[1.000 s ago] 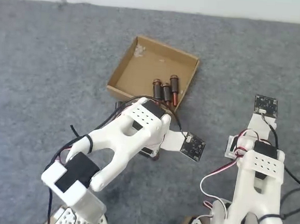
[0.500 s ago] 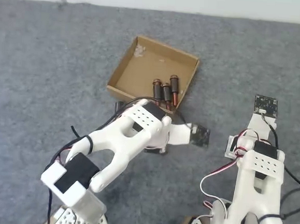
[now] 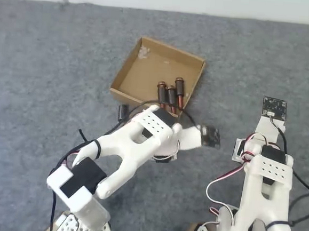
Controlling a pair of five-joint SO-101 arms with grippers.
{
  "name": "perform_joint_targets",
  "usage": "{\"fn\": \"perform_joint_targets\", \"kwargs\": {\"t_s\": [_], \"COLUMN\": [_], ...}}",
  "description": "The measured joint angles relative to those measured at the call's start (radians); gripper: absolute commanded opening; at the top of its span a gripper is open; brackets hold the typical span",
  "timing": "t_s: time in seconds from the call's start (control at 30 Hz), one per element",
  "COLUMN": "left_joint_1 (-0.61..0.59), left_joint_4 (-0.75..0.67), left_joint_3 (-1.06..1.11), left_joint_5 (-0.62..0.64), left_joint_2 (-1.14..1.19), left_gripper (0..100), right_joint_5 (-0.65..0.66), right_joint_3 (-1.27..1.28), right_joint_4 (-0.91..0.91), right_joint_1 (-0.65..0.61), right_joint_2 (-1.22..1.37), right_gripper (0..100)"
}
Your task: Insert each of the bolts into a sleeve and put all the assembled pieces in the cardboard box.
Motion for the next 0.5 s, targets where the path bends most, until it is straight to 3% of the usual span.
{"fn": "perform_joint_targets", "kwargs": {"t_s": [0.17, 0.5], "left_joint_1": [-0.003, -0.003], "left_joint_4": [-0.003, -0.068], "left_joint_3": [0.000, 0.000], "left_joint_5": [-0.127, -0.160], "left_joint_2": [0.000, 0.012], "left_gripper": [6, 6], "right_joint_5": [0.000, 0.000], "right_joint_3": [0.000, 0.000], "right_joint_4": [0.000, 0.000], "right_joint_1": [0.000, 0.000], "right_joint_2": [0.000, 0.000], "right_gripper": [0.7, 0.7]}}
